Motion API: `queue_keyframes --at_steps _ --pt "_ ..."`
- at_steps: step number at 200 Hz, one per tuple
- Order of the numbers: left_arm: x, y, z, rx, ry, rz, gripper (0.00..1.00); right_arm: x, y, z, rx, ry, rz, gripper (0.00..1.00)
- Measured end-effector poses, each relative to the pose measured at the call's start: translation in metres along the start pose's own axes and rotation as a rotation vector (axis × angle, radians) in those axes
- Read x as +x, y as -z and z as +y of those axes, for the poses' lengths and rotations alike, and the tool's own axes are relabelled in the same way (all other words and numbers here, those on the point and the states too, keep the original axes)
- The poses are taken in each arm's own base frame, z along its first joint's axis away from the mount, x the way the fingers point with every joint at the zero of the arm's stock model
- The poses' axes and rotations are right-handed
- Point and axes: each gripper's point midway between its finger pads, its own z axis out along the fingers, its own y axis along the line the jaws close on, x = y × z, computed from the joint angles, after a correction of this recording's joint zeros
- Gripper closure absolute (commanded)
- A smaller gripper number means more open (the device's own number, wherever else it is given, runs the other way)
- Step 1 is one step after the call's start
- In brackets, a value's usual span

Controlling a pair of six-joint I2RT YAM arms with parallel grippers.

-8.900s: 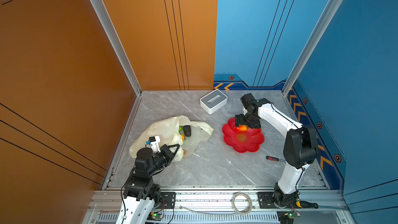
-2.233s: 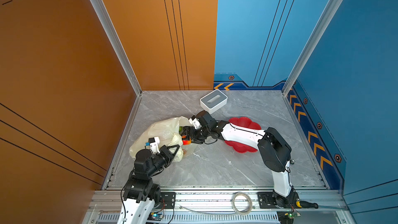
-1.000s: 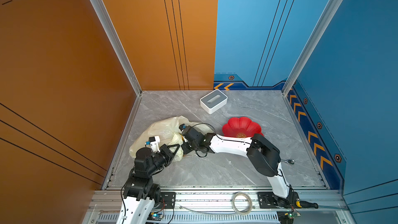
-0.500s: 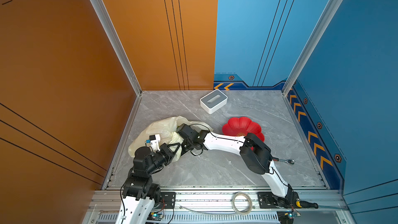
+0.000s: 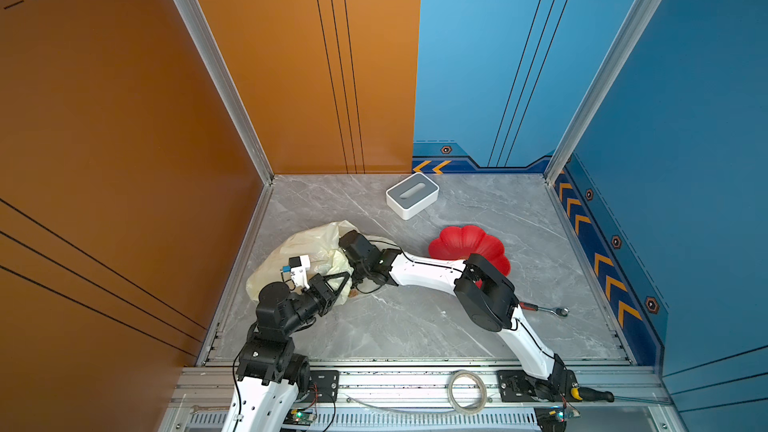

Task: Place the fruits into the plastic bag
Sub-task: 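Lower the mango deep into the bag beside the other fruit, then open the right gripper to release the mango inside the bag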

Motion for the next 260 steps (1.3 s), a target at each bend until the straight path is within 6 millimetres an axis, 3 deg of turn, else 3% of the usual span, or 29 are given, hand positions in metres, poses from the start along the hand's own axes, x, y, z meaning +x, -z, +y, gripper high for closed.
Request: queue_keyframes --at_steps 54,109,180,260 --pt "0.001 -0.001 -0.005 0.019 -0.013 0.009 1.0 -0.015 -0.021 0.006 -0.135 -0.221 -0.037 0.27" --pt "0.004 -0.006 -0.011 0.039 -0.027 0.031 1.0 -0.03 -0.021 0.023 -0.238 -0.399 -0.077 0.27" --pt "0.004 -0.007 -0.022 0.077 -0.053 0.029 1.0 -0.027 -0.037 0.0 -0.145 -0.496 -0.081 0.26" --pt "0.003 -0.006 -0.032 0.101 -0.069 0.026 1.0 -0.026 -0.042 -0.001 -0.055 -0.506 -0.063 0.19"
